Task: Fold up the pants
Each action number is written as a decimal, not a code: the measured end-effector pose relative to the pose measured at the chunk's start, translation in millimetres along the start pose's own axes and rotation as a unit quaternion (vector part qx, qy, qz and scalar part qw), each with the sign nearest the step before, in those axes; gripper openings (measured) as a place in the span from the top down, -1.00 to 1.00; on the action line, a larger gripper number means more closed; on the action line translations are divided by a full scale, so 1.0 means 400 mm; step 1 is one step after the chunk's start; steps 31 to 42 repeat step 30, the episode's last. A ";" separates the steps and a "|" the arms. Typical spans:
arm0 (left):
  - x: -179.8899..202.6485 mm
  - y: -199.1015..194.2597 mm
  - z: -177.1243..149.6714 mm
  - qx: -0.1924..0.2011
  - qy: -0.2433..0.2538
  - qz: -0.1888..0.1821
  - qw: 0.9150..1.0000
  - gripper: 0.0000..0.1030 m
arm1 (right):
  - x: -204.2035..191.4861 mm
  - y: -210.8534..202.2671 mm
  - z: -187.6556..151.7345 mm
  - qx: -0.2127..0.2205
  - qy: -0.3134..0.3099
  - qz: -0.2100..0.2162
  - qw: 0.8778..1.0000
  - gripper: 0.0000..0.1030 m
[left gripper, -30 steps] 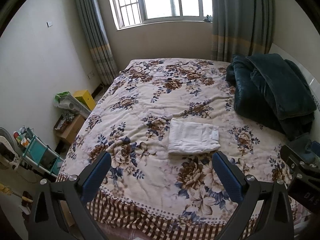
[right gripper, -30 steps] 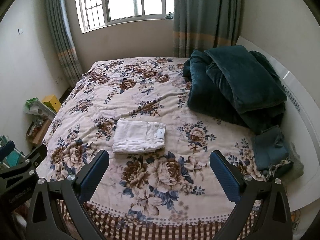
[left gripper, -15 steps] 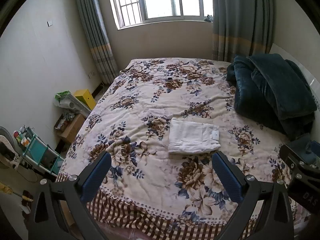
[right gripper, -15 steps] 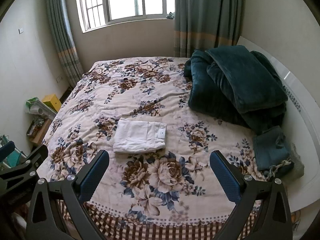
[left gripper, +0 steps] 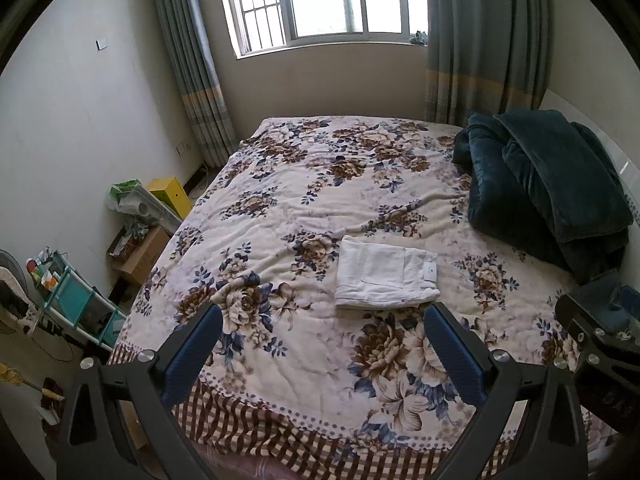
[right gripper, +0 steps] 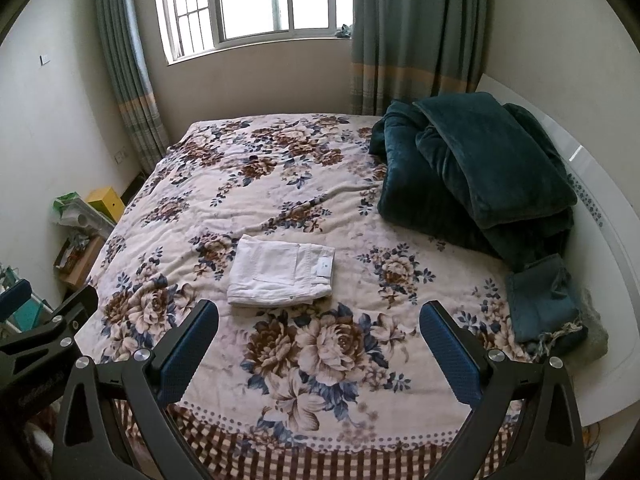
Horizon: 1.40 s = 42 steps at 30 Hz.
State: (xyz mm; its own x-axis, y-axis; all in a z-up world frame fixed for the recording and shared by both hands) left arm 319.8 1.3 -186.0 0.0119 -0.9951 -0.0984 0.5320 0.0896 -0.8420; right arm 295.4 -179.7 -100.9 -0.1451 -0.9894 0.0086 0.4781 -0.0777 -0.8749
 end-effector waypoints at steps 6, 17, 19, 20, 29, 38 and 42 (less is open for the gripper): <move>-0.001 -0.001 0.004 0.000 -0.001 0.000 1.000 -1.00 | -0.002 -0.002 0.000 -0.001 0.000 0.003 1.000 -0.99; 0.004 -0.010 0.015 0.004 0.000 -0.003 1.000 -1.00 | -0.012 0.003 -0.004 -0.002 0.000 0.011 1.000 -0.99; 0.003 -0.013 0.018 0.006 0.001 -0.001 1.000 -1.00 | -0.011 0.001 -0.004 0.000 0.000 0.008 1.000 -1.00; 0.008 -0.014 0.019 0.005 0.002 -0.003 1.000 -1.00 | -0.010 0.002 -0.003 0.001 0.000 0.009 1.000 -1.00; 0.008 -0.022 0.024 0.014 0.004 0.000 1.000 -1.00 | -0.007 -0.006 -0.006 0.010 -0.006 0.005 1.000 -1.00; 0.009 -0.025 0.028 0.015 0.004 0.000 1.000 -1.00 | -0.007 -0.007 -0.006 0.010 -0.006 0.005 1.000 -1.00; 0.009 -0.025 0.028 0.015 0.004 0.000 1.000 -1.00 | -0.007 -0.007 -0.006 0.010 -0.006 0.005 1.000 -1.00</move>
Point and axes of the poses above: each gripper's, at about its wrist camera, not at the fingertips, and y roughly the way its jaws point, x to its right, z to its top, the point moved 9 cm from there along y, roughly the way its jaws point, and after that the axes turned 10 degrees about -x, right-handed, at the moved point
